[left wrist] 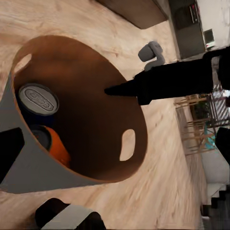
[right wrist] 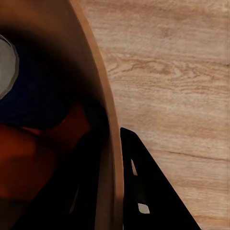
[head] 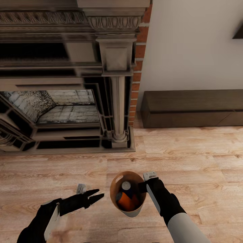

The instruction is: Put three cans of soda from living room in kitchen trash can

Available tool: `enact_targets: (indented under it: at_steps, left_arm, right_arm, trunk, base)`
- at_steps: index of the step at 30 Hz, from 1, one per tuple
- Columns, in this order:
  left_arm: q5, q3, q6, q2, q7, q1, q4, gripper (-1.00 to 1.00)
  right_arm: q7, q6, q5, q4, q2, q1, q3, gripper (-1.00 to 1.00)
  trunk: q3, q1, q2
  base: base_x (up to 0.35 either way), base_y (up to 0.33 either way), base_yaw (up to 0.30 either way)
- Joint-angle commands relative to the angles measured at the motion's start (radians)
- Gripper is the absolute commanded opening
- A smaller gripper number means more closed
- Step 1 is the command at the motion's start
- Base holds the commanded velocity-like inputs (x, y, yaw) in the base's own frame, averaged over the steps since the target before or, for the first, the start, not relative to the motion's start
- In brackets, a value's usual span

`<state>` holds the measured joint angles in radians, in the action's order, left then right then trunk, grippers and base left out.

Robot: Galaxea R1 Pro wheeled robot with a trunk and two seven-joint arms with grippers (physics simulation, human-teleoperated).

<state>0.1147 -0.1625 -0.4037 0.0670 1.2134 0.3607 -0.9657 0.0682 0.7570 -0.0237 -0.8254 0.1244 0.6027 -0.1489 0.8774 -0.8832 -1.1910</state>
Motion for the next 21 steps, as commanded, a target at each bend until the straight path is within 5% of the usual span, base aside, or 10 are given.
enact_targets:
  at_steps: [1,2,6,13,15,21]
  left_arm:
    - [0.005,-0.026,0.000,0.014,0.030,0.000,0.001,1.00]
    - [0.012,-0.071,0.000,0.038,0.081,0.000,0.003,1.00]
    - [0.021,-0.160,0.001,0.134,0.216,0.000,0.028,1.00]
    - [0.019,-0.245,0.010,0.253,0.269,0.000,0.100,1.00]
    - [0.016,-0.261,0.090,0.282,0.222,0.000,0.180,1.00]
    - [0.015,-0.261,0.234,0.290,0.000,0.000,0.299,1.00]
  right_arm:
    - [-0.004,-0.001,0.016,0.000,0.000,0.000,0.000,-1.00]
    - [-0.004,-0.002,0.015,0.000,0.000,0.000,0.000,-1.00]
    - [-0.003,-0.002,0.015,0.000,-0.003,0.000,0.001,-1.00]
    - [-0.004,-0.003,0.014,-0.001,-0.011,0.000,0.004,-1.00]
    - [-0.004,-0.004,0.013,-0.001,-0.013,0.000,0.005,-1.00]
    - [-0.005,-0.005,0.013,-0.012,-0.016,-0.001,0.007,-1.00]
  trunk:
    - [0.000,0.000,0.000]
    - [0.000,0.000,0.000]
    - [0.000,0.000,0.000]
    - [0.000,0.000,0.000]
    - [0.000,0.000,0.000]
    - [0.000,0.000,0.000]
  base:
    - [0.000,0.000,0.000]
    - [0.000,0.000,0.000]
    - [0.000,0.000,0.000]
    - [0.000,0.000,0.000]
    - [0.000,0.000,0.000]
    - [0.000,0.000,0.000]
